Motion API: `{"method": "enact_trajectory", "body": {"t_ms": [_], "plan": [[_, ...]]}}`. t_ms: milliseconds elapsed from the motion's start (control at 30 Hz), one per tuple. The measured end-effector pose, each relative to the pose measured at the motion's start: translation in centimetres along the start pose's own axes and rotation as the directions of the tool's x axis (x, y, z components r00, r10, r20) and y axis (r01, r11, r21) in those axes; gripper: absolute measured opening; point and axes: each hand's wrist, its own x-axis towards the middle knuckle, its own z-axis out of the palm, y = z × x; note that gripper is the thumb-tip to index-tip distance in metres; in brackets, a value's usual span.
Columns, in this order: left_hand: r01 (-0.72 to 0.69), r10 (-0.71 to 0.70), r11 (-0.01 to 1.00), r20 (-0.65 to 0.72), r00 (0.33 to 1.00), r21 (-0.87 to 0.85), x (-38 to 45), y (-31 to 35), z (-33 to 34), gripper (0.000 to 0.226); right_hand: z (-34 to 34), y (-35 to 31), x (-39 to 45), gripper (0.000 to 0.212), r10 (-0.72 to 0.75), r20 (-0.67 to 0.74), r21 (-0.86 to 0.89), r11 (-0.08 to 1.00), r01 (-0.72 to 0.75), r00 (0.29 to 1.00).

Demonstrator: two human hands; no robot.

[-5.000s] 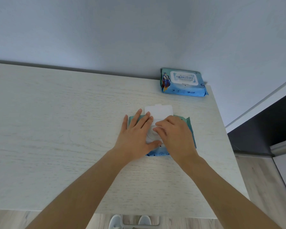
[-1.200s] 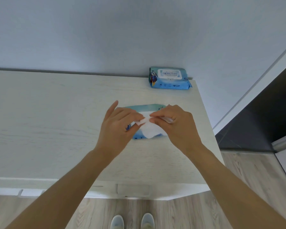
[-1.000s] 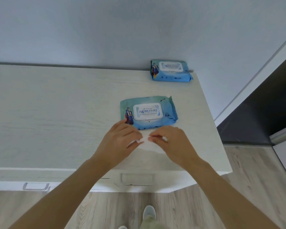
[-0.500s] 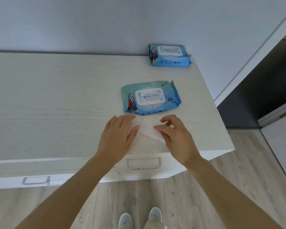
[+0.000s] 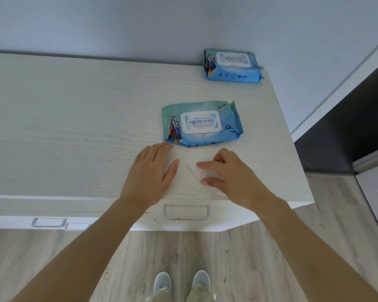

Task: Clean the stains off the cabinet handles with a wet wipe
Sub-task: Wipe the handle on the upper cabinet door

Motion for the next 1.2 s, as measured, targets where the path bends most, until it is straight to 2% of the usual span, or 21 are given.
{"method": "enact_trajectory", "body": {"t_ms": [100, 233, 333, 467, 633, 800, 933, 1200], "plan": [[-0.040, 0.040, 0.999, 0.002, 0.999, 0.031, -0.1, -0.1, 0.0, 0.053, 1.3, 0.7, -0.2, 0.038, 0.013, -0.174, 0.026, 1.000, -0.009, 0.985], [-0.067, 0.067, 0.995, 0.005, 0.998, 0.077, -0.4, 0.0, 0.0, 0.053, 2.6, 1.1, -0.2, 0.019, -0.040, -0.409, 0.011, 0.999, 0.048, 0.912], [-0.091, 0.093, 0.989, -0.012, 0.996, 0.118, -0.7, 0.1, -0.1, 0.052, 3.1, 1.0, -0.2, 0.020, -0.021, -0.449, 0.077, 0.995, 0.062, 0.893], [-0.148, 0.153, 0.968, -0.010, 0.988, 0.203, -1.9, -0.2, 0.0, 0.052, 3.2, 0.5, -0.6, 0.011, -0.001, -0.521, 0.164, 0.981, 0.102, 0.853], [-0.214, 0.233, 0.944, -0.050, 0.971, 0.253, -4.5, -1.1, -0.1, 0.057, 2.4, -1.5, -1.9, 0.014, 0.051, -0.557, 0.269, 0.955, 0.122, 0.829], [-0.318, 0.353, 0.896, -0.062, 0.934, 0.311, -6.0, -1.9, -0.3, 0.060, 1.9, -3.9, -3.5, 0.010, 0.207, -0.468, 0.443, 0.896, 0.026, 0.859], [-0.379, 0.415, 0.860, -0.038, 0.909, 0.341, -7.4, -2.4, 0.3, 0.062, 3.4, -5.4, -4.8, 0.009, 0.297, -0.529, 0.458, 0.889, -0.027, 0.795], [-0.391, 0.503, 0.749, -0.074, 0.861, 0.535, -9.4, -4.3, 3.3, 0.074, 8.0, -5.9, -8.1, 0.012, 0.265, -0.660, 0.282, 0.955, -0.094, 0.703]]}}
